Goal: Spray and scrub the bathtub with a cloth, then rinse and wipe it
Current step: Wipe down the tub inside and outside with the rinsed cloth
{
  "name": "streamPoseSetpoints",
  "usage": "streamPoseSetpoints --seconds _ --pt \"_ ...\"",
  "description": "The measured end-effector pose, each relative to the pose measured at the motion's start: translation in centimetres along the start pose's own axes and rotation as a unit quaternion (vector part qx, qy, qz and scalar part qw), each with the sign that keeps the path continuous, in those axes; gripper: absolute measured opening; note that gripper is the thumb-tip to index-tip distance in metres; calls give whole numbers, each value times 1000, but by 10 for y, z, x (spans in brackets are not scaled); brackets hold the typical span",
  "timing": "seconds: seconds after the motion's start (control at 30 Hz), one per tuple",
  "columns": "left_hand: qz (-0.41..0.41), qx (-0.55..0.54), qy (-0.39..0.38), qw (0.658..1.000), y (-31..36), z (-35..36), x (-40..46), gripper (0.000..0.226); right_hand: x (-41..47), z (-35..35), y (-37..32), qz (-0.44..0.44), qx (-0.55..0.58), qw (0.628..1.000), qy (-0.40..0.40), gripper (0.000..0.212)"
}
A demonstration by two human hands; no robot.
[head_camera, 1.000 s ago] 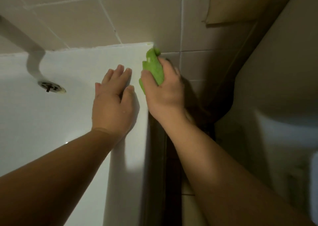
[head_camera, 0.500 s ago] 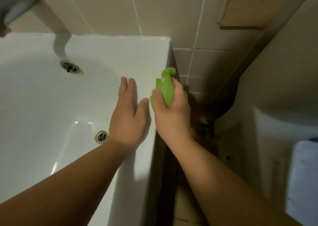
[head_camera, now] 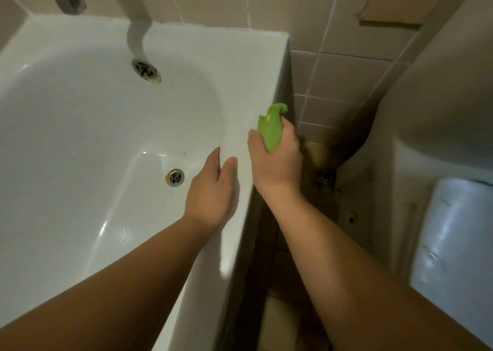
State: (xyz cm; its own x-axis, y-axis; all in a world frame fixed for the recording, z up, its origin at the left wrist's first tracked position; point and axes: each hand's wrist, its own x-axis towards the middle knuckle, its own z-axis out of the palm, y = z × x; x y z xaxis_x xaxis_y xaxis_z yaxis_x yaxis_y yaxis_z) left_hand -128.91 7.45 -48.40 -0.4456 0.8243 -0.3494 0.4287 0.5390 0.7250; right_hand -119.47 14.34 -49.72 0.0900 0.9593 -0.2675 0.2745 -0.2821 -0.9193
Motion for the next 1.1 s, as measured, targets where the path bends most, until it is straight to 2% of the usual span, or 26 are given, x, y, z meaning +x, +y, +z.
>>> streamPoseSetpoints --seconds 0.17,0.33,0.43,0.6,0.77,0.87,1.0,1.1 --pt "-9 22 -7 1000 -11 -5 -38 40 -57 -10 10 25 -27 999 -35 65" --pt "-29 84 -30 996 -11 -15 -91 47 -100 -32 10 42 -100 988 -110 69" --pt "-45 120 -61 990 -17 -23 -117 48 -123 -47 9 69 -136 975 -158 64" --pt "-70 238 -124 961 -22 -59 -151 28 -162 -80 -12 78 -157 967 -184 49" --pt "-20 277 -184 943 9 -103 -204 59 -208 -134 -64 38 -189 962 -195 58" --pt "23 281 -207 937 42 -125 -245 59 -244 -180 -103 6 -217 958 -185 59" --pt "105 260 -200 939 97 -145 -299 55 -292 -245 -156 2 -187 969 -162 54" --pt "159 255 -206 931 135 -149 -335 55 -327 -296 -183 -2 -190 973 -131 59"
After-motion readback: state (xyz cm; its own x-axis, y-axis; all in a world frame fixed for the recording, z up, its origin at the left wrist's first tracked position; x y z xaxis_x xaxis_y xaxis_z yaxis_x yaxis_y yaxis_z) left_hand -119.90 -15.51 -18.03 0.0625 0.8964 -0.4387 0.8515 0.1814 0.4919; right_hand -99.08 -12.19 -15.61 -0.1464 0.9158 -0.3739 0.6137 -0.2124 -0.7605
